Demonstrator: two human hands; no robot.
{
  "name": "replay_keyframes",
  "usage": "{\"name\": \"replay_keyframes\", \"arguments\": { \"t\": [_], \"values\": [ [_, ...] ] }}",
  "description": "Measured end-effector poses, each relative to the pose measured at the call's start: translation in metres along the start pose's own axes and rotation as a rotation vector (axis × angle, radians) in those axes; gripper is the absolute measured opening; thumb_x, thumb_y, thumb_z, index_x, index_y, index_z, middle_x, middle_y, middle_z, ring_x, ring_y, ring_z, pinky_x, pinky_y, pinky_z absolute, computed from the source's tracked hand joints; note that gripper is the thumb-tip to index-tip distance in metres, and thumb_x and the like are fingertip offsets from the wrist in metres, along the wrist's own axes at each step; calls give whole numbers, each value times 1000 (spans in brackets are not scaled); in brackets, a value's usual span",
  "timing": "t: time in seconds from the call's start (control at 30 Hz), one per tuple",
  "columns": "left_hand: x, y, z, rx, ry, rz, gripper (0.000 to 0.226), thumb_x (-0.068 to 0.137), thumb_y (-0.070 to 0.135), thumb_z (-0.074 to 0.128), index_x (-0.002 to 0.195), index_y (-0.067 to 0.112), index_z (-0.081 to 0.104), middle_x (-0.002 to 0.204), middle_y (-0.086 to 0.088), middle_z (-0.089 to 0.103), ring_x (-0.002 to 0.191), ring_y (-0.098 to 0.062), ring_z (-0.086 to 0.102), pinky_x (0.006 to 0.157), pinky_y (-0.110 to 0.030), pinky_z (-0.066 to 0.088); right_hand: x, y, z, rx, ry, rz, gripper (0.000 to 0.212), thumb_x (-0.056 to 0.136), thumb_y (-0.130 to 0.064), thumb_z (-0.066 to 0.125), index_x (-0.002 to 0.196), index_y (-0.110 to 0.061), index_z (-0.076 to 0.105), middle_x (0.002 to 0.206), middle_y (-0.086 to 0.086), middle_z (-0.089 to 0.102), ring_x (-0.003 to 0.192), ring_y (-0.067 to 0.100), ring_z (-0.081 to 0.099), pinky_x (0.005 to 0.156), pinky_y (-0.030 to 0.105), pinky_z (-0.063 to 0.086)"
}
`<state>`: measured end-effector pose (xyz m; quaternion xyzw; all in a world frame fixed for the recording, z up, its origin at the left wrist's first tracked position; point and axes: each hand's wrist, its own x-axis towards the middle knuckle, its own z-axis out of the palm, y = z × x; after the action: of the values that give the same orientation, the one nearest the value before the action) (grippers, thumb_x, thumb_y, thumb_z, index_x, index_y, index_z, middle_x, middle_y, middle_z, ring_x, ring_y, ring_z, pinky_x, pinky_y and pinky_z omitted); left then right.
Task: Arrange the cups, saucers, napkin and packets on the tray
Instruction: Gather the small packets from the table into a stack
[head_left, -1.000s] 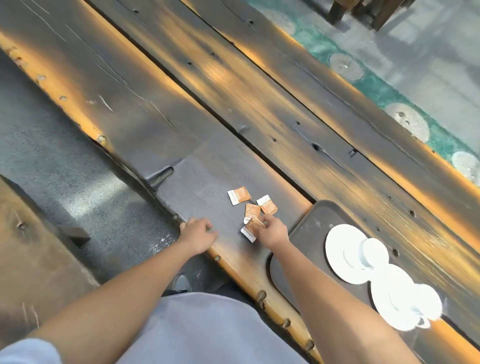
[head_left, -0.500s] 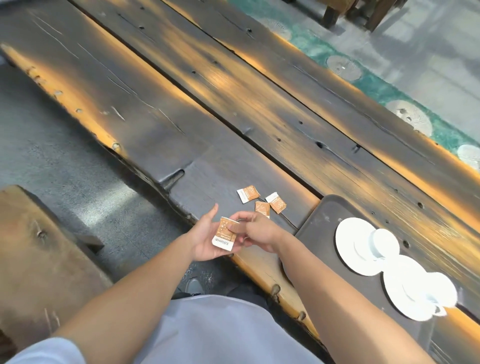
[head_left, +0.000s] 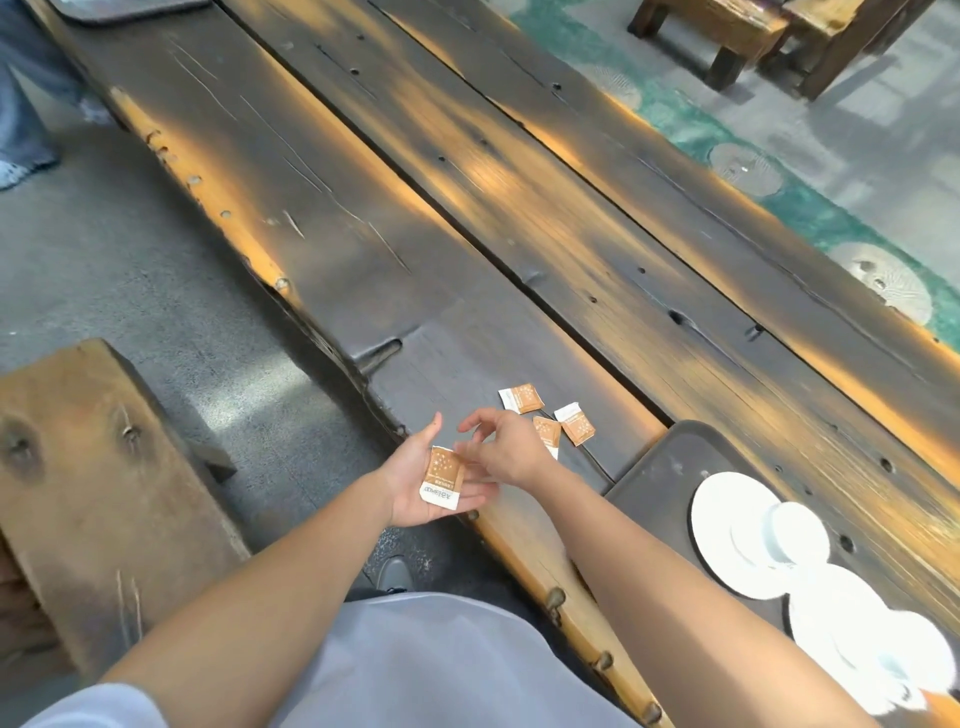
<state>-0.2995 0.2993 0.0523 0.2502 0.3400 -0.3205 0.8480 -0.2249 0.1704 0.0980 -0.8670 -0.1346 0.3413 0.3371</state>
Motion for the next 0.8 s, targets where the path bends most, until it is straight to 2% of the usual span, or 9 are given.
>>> {"name": "replay_keyframes", "arguments": {
  "t": [0.1, 0.23, 0.37, 0.5, 0.6, 0.8],
  "values": [
    [4, -4, -4, 44, 27, -27, 80, 95, 67, 36, 103, -1, 76, 108, -18, 74, 86, -33, 75, 76, -41, 60, 5, 23, -13, 26, 142, 80, 17, 89, -20, 67, 104, -13, 66, 83, 0, 61, 76, 17, 59, 72, 27, 46],
    [8, -8, -3, 37, 58, -70, 65, 96, 59, 42, 98, 0, 71, 91, -16, 73, 69, -30, 70, 68, -38, 60, 5, 61, -32, 8, 208, 226, 2, 88, -20, 63, 88, -19, 62, 90, 2, 64, 82, 21, 59, 78, 30, 49],
    [15, -10, 4, 61, 101, -88, 62, 98, 56, 41, 92, 2, 70, 86, -15, 72, 66, -28, 67, 69, -37, 56, -2, 93, -44, -15, 222, 354, 16, 87, -23, 60, 73, -26, 54, 88, 1, 64, 83, 23, 61, 72, 25, 45],
    [20, -5, 12, 51, 116, -105, 59, 99, 54, 40, 92, 2, 67, 81, -15, 68, 64, -27, 65, 63, -35, 57, -1, 111, -53, -44, 216, 403, 6, 89, -22, 57, 84, -21, 60, 92, 2, 64, 86, 24, 61, 77, 28, 49],
    [23, -2, 16, 27, 126, -114, 55, 99, 51, 42, 88, 3, 66, 78, -14, 65, 63, -26, 62, 58, -32, 57, 4, 118, -56, -54, 214, 412, 4, 91, -23, 58, 91, -20, 61, 96, 1, 62, 91, 21, 57, 75, 27, 44],
    [27, 2, 10, -13, 144, -106, 51, 99, 48, 43, 87, 4, 65, 76, -12, 60, 64, -25, 60, 60, -34, 58, 22, 119, -53, -88, 191, 399, 2, 90, -22, 58, 91, -21, 59, 99, 3, 63, 98, 24, 59, 74, 25, 40]
  ]
}}
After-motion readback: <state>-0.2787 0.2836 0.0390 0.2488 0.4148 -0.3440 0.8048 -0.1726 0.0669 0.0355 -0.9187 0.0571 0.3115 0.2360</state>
